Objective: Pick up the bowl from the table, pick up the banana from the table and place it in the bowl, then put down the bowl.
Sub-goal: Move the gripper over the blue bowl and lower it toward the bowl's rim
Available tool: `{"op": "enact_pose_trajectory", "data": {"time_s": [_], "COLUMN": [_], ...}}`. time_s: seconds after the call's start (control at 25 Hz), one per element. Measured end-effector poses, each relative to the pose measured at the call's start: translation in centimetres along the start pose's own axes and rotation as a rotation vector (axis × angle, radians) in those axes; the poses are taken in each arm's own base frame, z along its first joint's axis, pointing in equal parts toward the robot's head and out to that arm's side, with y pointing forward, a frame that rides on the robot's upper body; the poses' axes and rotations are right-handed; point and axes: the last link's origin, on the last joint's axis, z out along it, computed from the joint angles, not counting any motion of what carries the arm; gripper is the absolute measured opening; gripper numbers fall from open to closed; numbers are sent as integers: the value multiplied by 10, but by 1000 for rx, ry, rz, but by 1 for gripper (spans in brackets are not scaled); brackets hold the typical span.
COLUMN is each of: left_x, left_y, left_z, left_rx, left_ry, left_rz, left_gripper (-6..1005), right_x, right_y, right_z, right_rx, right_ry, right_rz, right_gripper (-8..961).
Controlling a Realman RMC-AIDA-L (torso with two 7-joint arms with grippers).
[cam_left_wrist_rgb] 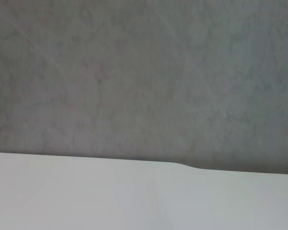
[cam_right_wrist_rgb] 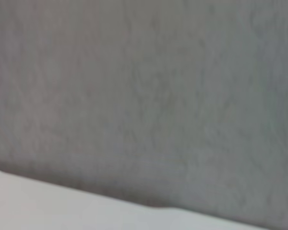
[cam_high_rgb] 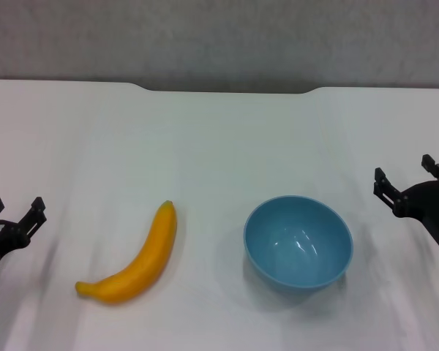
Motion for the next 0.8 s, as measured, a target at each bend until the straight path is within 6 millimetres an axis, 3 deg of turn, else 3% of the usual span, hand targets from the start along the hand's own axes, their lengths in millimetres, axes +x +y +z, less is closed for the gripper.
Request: {"op": "enact_pose_trajectory", "data": {"time_s": [0.44,0.8], "left_x": [-1,4], "left_y": [-1,6], "left_z": [0,-2], "left_rx": [4,-50], "left_ry": [-4,15], "left_rz": [0,-23], "left_gripper": [795,795], "right_x": [8,-1], "right_y": [3,17], "right_z": [7,11], "right_rx": [-17,-50], "right_ry": [91,63], "right_rz": [-4,35], "right_gripper": [888,889]}}
